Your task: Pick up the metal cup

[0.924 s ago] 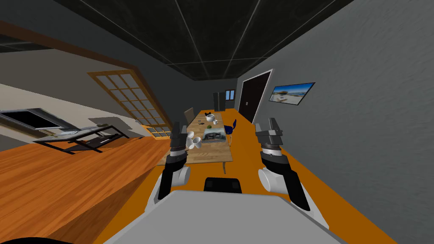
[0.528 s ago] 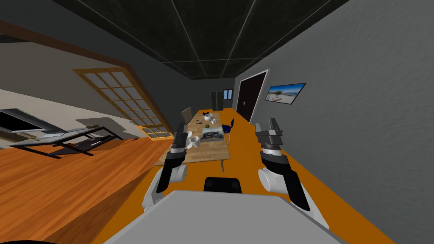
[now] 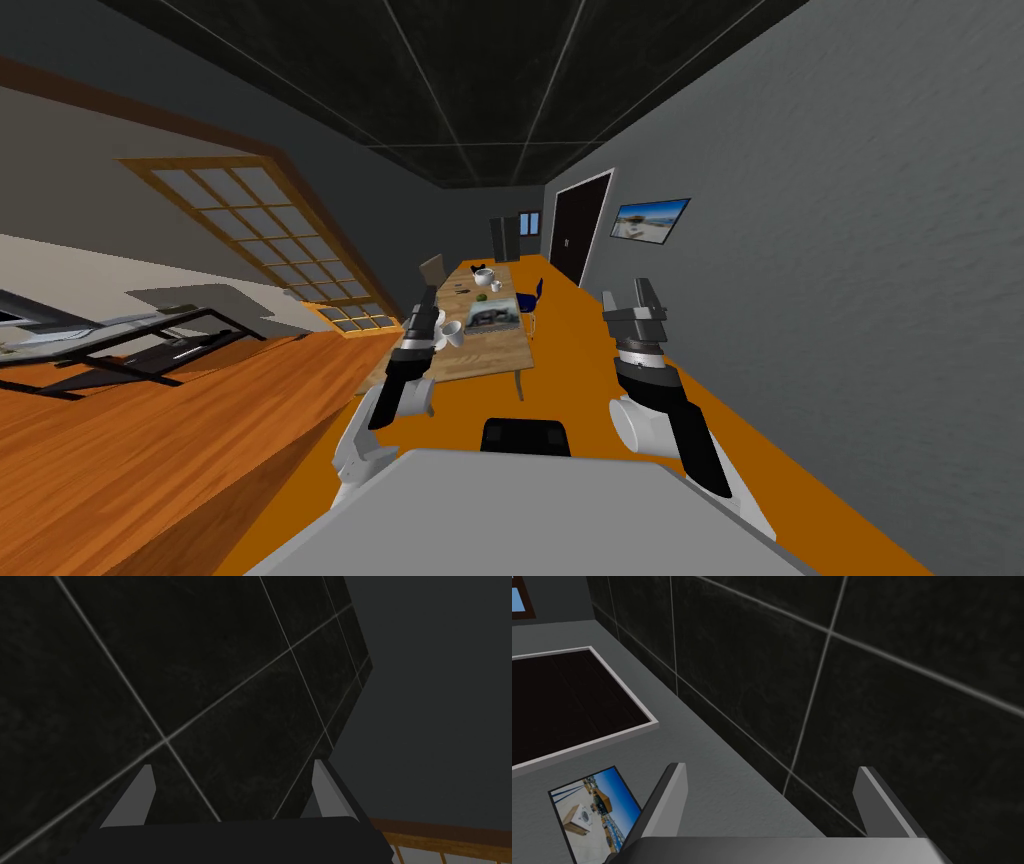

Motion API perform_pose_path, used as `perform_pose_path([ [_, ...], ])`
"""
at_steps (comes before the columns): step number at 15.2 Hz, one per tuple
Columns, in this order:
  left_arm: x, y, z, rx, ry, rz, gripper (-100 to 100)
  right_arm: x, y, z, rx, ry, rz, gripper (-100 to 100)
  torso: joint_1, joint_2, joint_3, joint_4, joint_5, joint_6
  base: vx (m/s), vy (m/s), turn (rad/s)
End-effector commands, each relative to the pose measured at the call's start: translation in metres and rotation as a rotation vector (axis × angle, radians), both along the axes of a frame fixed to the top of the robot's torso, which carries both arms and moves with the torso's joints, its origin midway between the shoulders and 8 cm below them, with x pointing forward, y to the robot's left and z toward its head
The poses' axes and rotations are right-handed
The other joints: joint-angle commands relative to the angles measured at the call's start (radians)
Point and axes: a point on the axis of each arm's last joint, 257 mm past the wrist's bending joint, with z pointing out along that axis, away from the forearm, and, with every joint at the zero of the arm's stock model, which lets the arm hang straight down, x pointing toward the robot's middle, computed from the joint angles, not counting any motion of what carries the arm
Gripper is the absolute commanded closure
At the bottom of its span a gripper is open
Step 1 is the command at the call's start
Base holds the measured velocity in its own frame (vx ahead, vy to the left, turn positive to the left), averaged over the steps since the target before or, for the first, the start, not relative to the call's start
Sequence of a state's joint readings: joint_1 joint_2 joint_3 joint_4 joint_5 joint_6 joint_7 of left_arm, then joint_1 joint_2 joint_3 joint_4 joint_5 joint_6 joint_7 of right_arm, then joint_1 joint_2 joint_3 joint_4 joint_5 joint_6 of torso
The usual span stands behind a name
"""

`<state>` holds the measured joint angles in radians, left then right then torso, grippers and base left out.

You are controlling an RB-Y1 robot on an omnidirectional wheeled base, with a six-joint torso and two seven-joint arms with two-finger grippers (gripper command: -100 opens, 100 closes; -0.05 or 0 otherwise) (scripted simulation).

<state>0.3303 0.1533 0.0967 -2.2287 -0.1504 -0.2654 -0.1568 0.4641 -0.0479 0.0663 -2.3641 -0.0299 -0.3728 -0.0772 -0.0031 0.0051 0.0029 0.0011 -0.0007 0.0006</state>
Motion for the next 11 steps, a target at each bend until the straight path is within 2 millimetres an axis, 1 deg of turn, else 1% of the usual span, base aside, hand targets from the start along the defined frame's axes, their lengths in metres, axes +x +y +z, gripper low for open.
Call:
perform_pose_path([
  [1,0.011,0.011,-0.008,0.005,0.039,0.031,-100,0.000,0.000,0.000,0.000,0.000,0.000,0,0.000,0.000,0.000,0.000,0.000,0.000,-0.069,-0.056,-0.117],
  [2,0.019,0.024,-0.010,0.015,0.055,0.061,-100,0.000,0.000,0.000,0.000,0.000,0.000,0,0.000,0.000,0.000,0.000,0.000,0.000,-0.077,-0.059,-0.152],
  [4,0.021,0.027,-0.015,0.009,0.078,0.069,-100,0.000,0.000,0.000,0.000,0.000,0.000,0,0.000,0.000,0.000,0.000,0.000,0.000,-0.058,-0.037,-0.080],
  [5,0.030,0.042,-0.019,0.012,0.102,0.104,-100,0.000,0.000,0.000,0.000,0.000,0.000,0,0.001,-0.001,0.000,0.000,0.000,-0.001,-0.052,-0.028,-0.126],
  [7,0.032,0.045,-0.022,0.008,0.119,0.111,-100,0.000,0.000,0.000,0.000,0.000,0.000,0,0.001,-0.001,0.000,0.000,0.000,0.000,-0.046,-0.021,-0.086],
  [8,0.040,0.061,-0.026,0.006,0.144,0.148,-100,0.000,0.000,0.000,0.000,0.000,0.000,0,0.002,-0.001,-0.001,0.000,0.000,-0.001,-0.045,-0.031,-0.160],
  [10,0.042,0.064,-0.031,0.000,0.164,0.155,-100,0.000,0.000,0.000,0.000,0.000,0.000,0,0.002,-0.001,-0.001,0.000,0.000,0.000,-0.043,-0.025,-0.089],
  [11,0.049,0.081,-0.034,-0.006,0.188,0.193,-100,0.000,0.000,0.000,0.000,0.000,0.000,0,0.002,-0.002,-0.001,0.000,0.000,-0.001,-0.046,-0.027,-0.103],
])
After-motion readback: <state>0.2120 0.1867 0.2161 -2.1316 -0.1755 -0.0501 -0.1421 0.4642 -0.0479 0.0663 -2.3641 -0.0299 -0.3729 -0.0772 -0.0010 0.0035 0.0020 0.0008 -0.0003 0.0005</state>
